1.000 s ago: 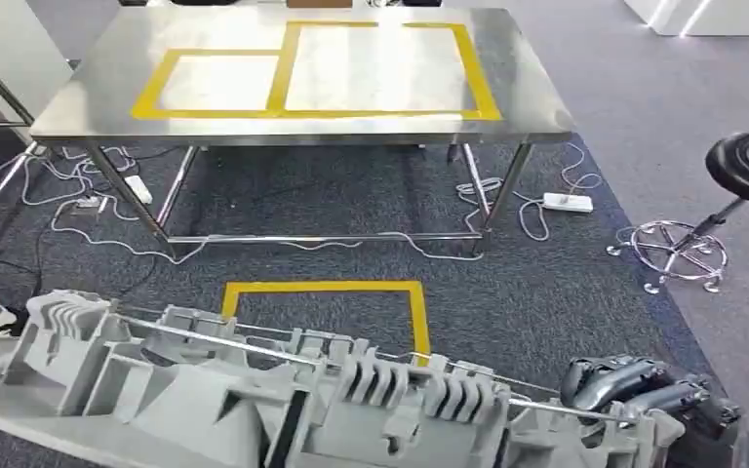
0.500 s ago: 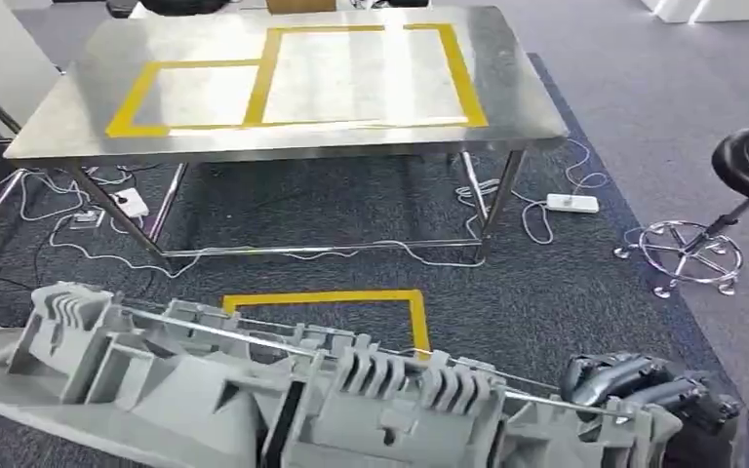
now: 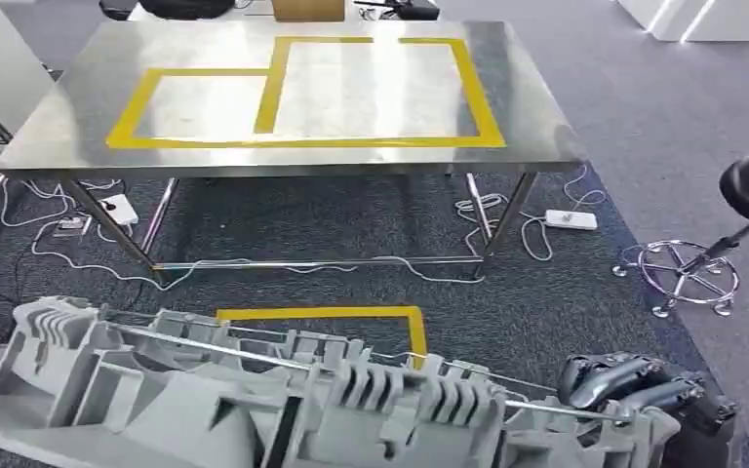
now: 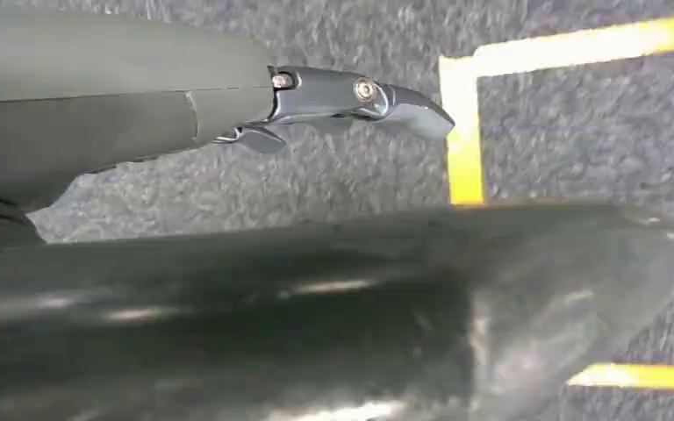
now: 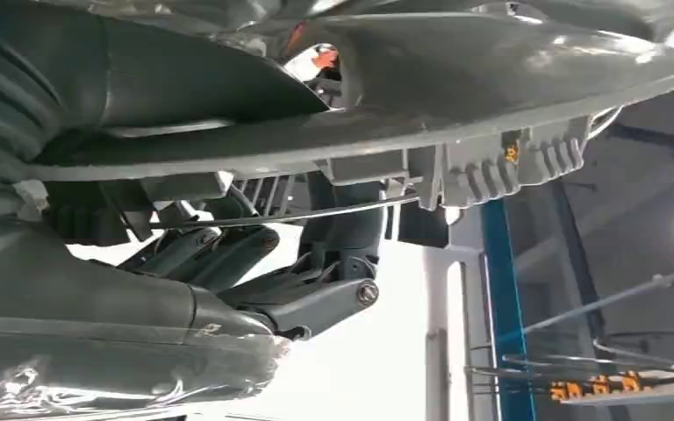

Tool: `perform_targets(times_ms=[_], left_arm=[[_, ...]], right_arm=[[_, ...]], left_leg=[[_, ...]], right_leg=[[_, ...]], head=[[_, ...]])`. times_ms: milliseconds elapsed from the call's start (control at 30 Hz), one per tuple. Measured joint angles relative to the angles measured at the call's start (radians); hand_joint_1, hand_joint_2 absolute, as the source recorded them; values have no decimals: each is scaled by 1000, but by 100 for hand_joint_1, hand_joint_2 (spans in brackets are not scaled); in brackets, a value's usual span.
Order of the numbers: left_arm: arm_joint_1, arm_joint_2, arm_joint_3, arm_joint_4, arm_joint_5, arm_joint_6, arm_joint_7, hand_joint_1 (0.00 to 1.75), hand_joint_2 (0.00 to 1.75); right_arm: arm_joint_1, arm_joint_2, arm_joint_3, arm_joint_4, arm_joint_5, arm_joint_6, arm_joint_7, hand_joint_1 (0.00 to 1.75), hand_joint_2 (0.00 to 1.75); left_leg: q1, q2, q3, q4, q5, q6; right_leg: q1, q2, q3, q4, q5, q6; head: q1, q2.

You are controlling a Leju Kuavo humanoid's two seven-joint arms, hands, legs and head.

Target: Take the parts from the cabinet and place them on the table.

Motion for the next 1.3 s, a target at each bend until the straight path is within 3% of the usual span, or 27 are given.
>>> perform_targets(times_ms=[67, 100, 133, 167, 233, 267, 300, 333, 400, 433, 500, 533, 567, 600, 667, 733, 767, 800, 933, 967, 1067, 1100, 1133, 1167, 1233, 1267, 1300], left_arm=[[1, 2, 0, 0, 0, 0, 0, 0, 0], [2, 2, 0, 0, 0, 0, 0, 0, 0], [2, 2, 0, 0, 0, 0, 0, 0, 0], [2, 2, 0, 0, 0, 0, 0, 0, 0], [3, 2, -1, 0, 0, 0, -1, 0, 0], [-1, 2, -2, 1, 0, 0, -1, 0, 0], [-2, 2, -2, 1, 1, 0, -1, 0, 0], [-2, 2, -3, 1, 1, 0, -1, 0, 0], [-3, 3, -4, 1, 3, 0, -2, 0, 0], [-4, 2, -5, 0, 3, 0, -2, 0, 0], [-7, 0, -6, 0, 3, -1, -2, 0, 0], [-7, 0, -6, 0, 3, -1, -2, 0, 0], [-5, 0, -6, 1, 3, -1, -2, 0, 0], [-3, 1, -6, 0, 4, -1, -2, 0, 0], [-1, 2, -7, 0, 6, -1, -2, 0, 0], [-1, 2, -7, 1, 6, -1, -2, 0, 0], [1, 0, -8, 1, 6, -1, -2, 0, 0], [-2, 0, -9, 0, 7, -1, -2, 0, 0], [1, -1, -15, 0, 7, -1, -2, 0, 0], [0, 0, -16, 1, 7, -1, -2, 0, 0], [-2, 3, -16, 1, 10, -1, -2, 0, 0], [0, 3, -16, 1, 10, -1, -2, 0, 0], [1, 3, -17, 1, 10, -1, -2, 0, 0], [2, 3, -17, 1, 11, -1, -2, 0, 0], [2, 3, -17, 1, 13, -1, -2, 0, 0], [1, 3, -17, 1, 14, -1, -2, 0, 0], [0, 3, -17, 1, 14, -1, -2, 0, 0]], right_arm=[[2, 0, 0, 0, 0, 0, 0, 175, 175], [2, 0, 0, 0, 0, 0, 0, 175, 175], [2, 0, 0, 0, 0, 0, 0, 175, 175], [1, 0, 0, 0, 0, 0, 0, 175, 175], [2, 0, 0, 0, 0, 0, 0, 175, 175], [3, 0, 0, 1, 0, 0, -2, 175, 175], [2, 0, 0, 0, 0, 0, -2, 175, 175], [3, 0, 0, -2, 1, 0, -3, 175, 175], [3, 0, 0, -3, 2, 1, -4, 175, 175], [3, 0, 0, -3, 2, 1, -5, 175, 175], [0, 0, 0, -3, 2, 1, -5, 175, 175], [0, 0, 0, -3, 2, 0, -5, 175, 175], [1, 0, 0, -3, 3, 0, -5, 175, 175], [3, 0, 0, -3, 4, -1, -5, 175, 175], [3, 0, 0, -3, 5, -2, -5, 175, 175], [3, 0, 0, -3, 5, -4, -6, 175, 175], [2, 0, 0, -3, 5, -5, -6, 175, 175], [3, 0, 0, -3, 5, -5, -9, 175, 175], [3, 0, 0, -5, 9, -5, -8, 175, 175], [1, 0, 0, -5, 10, -5, -8, 175, 175], [2, 0, 0, -5, 10, -6, -9, 175, 175], [3, 0, 0, -5, 10, -6, -9, 175, 175], [3, 0, 0, -5, 10, -6, -9, 175, 175], [3, 0, 0, -5, 11, -7, -12, 175, 175], [3, 0, 0, -8, 11, -8, -17, 175, 175], [4, 0, 0, -10, 12, -8, -19, 175, 175], [2, 0, 0, -11, 11, -8, -21, 175, 175]], left_leg=[[-1, 0, 13, 0, -15, 2], [-2, -1, 22, 0, -23, 2], [-2, -3, 35, 0, -33, 1], [-2, -3, 50, 0, -43, -1], [-2, -3, 75, -2, -66, -8], [-5, -4, 87, 4, -74, -14], [-7, -4, 85, -2, -78, -19], [-7, -2, 93, -7, -79, -25], [-8, -3, 94, 7, -70, -35], [-8, -3, 77, 44, -68, -39], [-6, -2, 3, 162, -103, -48], [-6, -2, -45, 228, -143, -50], [-6, -2, -85, 275, -174, -52], [-6, -2, -109, 288, -179, -52], [-6, -2, -103, 219, -105, -54], [-3, -2, -58, 71, 18, -56], [0, 1, -55, 16, 33, -56], [-2, 1, -52, 11, 11, -39], [3, -5, -25, 2, 10, -11], [3, -5, -14, 2, 3, -4], [0, -5, 7, 2, -21, 4], [-1, -5, 17, 2, -30, 4], [-1, -6, 29, 2, -39, 3], [-1, -7, 44, 2, -50, 3], [-1, -8, 78, 2, -73, -3], [-2, -8, 85, 3, -83, -7], [-5, -10, 89, 0, -88, -13]], right_leg=[[0, 0, -90, 120, -57, 1], [0, 0, -110, 125, -55, 1], [1, 0, -111, 91, -30, -1], [1, 0, -95, 25, 19, -6], [2, -2, -57, -133, 161, -18], [6, -3, -63, -150, 171, -21], [6, -2, -55, -152, 155, -26], [7, -1, -53, -155, 170, -32], [2, 3, -37, -162, 165, -41], [-2, 1, -24, -170, 161, -46], [-2, 0, -13, -176, 152, -56], [-3, 0, -9, -176, 145, -57], [-3, 1, -3, -176, 139, -58], [-3, 2, 5, -176, 132, -57], [-5, 5, 29, -176, 115, -53], [-9, 4, 56, -176, 94, -43], [-3, 4, 65, -167, 81, -35], [-1, 6, 57, -173, 73, -29], [-3, 2, 84, -174, 58, -6], [-2, 0, 64, -126, 50, -1], [-3, 0, -81, 94, -33, 5], [-4, 0, -114, 124, -47, 6], [-3, 0, -124, 112, -34, 5], [-3, 0, -116, 63, 4, 1], [-2, -1, -70, -98, 127, -10], [0, -3, -67, -148, 184, -15], [3, -3, -65, -149, 147, -19]], head=[[0, 0], [1, 0], [1, 0], [1, 0], [2, 0], [0, 0], [2, 0], [0, 0], [0, 0], [0, 0], [-4, 0], [-5, 0], [-6, 0], [-5, 0], [-5, 0], [-6, 0], [-10, 0], [-14, 0], [-8, 0], [-5, 0], [1, 0], [2, 0], [1, 0], [2, 0], [3, 0], [5, 0], [5, 0]])
